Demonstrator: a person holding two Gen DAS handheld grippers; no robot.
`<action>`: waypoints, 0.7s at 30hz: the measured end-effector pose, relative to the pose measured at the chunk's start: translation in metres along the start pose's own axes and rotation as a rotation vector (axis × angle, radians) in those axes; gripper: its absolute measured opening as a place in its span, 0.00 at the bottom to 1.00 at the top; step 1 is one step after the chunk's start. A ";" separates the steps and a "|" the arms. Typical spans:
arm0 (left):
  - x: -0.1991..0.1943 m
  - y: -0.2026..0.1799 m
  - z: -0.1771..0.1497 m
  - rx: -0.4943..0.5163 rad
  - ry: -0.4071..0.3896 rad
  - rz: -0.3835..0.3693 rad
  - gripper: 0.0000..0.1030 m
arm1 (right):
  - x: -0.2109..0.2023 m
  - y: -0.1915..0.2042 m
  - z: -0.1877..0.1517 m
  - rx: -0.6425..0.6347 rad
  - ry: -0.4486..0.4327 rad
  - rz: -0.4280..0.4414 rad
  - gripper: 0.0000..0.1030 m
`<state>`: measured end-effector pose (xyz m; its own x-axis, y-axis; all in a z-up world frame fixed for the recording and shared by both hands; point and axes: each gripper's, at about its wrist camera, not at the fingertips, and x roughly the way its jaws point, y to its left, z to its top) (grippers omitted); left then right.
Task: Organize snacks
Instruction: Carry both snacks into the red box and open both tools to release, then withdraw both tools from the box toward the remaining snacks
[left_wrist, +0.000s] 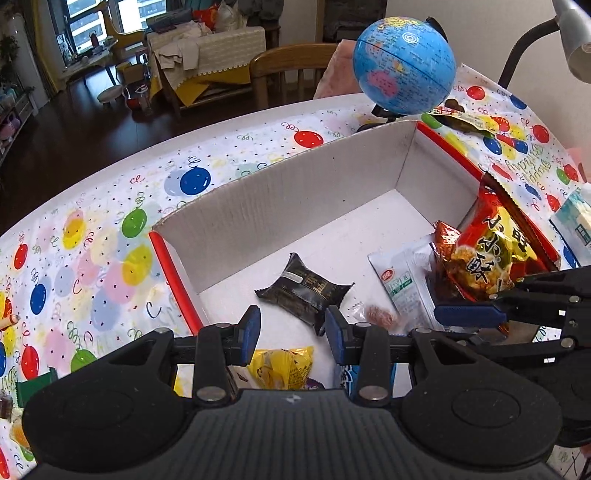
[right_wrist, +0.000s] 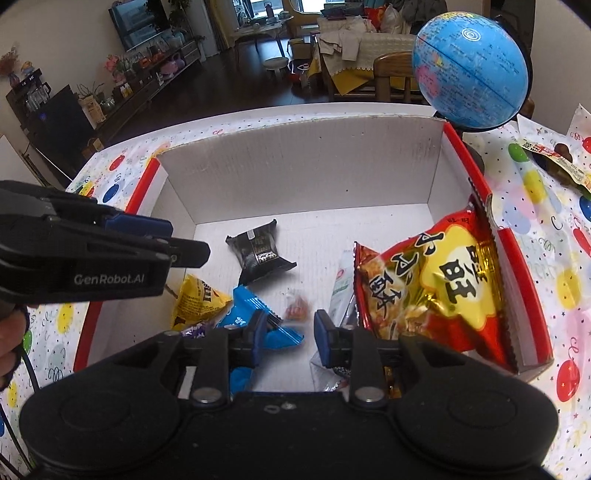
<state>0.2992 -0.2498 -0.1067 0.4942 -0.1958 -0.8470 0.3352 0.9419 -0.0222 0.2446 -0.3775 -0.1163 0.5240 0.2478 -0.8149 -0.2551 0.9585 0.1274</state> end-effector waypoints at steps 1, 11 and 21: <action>-0.001 0.000 -0.001 -0.002 -0.002 -0.003 0.37 | 0.000 0.001 0.000 -0.001 -0.003 0.003 0.27; -0.027 0.002 -0.011 -0.026 -0.037 -0.026 0.38 | -0.020 0.006 -0.001 -0.001 -0.043 0.005 0.39; -0.072 0.015 -0.030 -0.047 -0.102 -0.050 0.51 | -0.053 0.027 -0.008 -0.010 -0.110 -0.017 0.52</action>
<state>0.2442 -0.2135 -0.0624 0.5579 -0.2674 -0.7857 0.3250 0.9415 -0.0896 0.2033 -0.3659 -0.0746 0.6145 0.2464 -0.7494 -0.2537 0.9612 0.1080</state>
